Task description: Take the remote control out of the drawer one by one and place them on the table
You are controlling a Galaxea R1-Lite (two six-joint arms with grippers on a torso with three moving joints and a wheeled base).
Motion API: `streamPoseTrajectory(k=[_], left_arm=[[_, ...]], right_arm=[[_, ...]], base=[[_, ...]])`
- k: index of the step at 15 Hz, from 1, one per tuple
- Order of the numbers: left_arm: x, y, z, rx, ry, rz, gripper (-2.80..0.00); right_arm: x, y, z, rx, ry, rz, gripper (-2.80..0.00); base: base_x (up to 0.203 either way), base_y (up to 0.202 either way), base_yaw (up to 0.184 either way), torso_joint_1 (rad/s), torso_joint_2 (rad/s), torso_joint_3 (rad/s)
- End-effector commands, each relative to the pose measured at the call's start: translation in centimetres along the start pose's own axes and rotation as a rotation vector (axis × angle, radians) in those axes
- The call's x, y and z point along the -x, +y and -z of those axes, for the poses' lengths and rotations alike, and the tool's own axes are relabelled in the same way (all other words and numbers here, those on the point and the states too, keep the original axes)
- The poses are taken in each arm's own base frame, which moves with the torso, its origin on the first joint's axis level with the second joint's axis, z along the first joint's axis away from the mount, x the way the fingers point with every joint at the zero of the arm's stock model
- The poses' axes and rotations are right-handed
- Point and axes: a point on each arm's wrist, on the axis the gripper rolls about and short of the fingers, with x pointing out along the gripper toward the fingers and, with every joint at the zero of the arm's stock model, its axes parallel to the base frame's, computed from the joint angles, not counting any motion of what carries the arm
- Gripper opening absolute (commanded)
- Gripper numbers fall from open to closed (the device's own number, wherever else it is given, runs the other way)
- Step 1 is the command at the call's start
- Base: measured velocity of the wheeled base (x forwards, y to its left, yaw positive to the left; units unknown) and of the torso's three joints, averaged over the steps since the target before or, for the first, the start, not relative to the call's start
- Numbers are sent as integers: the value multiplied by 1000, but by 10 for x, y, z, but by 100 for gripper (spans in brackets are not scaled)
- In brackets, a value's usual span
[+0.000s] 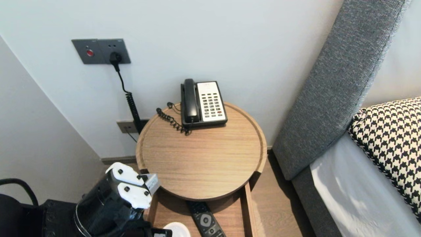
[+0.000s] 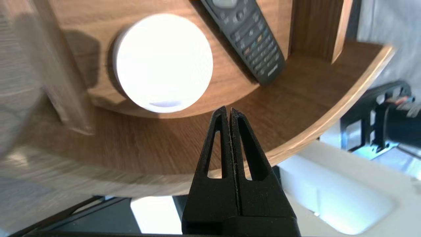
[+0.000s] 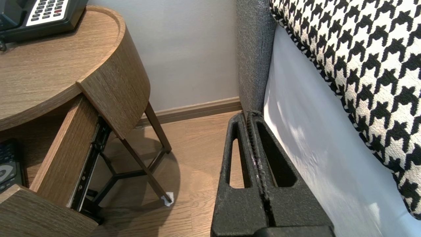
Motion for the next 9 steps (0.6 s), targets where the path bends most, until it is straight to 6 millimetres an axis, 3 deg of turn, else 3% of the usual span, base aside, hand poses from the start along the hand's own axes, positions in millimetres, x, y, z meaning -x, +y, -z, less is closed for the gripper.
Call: streamPoseTrajectory(k=[1,4,9], left_arm=[[17,-10,-16,23,7,-22,-280],[52,-13,-23,26,70,-77,-280],[58,-3,-14,-51,97,-154,-280]], right_arm=[[-2,0,7,0,27,0,-280],[-2,0,7,0,27,1,-280],[-2,0,7,0,27,0,-280]], base=[[0,0,0,0,0,0],[0,0,0,0,0,0],[0,0,0,0,0,0]])
